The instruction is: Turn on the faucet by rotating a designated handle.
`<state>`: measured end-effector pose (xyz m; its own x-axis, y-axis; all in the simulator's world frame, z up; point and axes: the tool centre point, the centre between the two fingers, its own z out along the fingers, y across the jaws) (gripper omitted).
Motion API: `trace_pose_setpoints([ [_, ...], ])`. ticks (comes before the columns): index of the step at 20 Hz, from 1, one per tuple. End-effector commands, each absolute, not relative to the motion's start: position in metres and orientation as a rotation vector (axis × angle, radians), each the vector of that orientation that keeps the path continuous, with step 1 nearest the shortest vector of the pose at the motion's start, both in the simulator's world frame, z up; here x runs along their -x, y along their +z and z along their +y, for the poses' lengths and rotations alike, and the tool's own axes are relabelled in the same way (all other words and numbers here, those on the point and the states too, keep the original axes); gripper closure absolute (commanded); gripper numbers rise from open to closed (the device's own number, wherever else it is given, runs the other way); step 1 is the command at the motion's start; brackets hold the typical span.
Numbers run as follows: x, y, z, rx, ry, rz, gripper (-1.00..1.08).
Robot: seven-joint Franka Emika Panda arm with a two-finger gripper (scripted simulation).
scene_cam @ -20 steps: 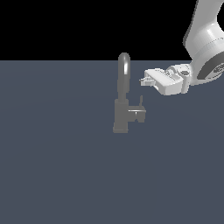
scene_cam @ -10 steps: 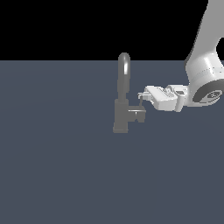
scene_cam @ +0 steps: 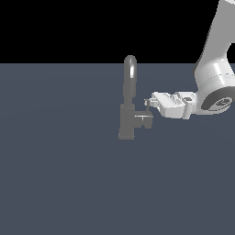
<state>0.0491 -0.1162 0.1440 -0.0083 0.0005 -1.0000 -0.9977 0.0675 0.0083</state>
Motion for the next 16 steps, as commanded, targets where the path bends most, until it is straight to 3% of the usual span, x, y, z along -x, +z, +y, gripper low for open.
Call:
trace_pose_setpoints([
  [1,-0.045,0.145,-0.116,1.155,1.165,1.246,1.08],
  [16,-0.007,0.154,-0.113,1.155,1.165,1.246,1.08],
])
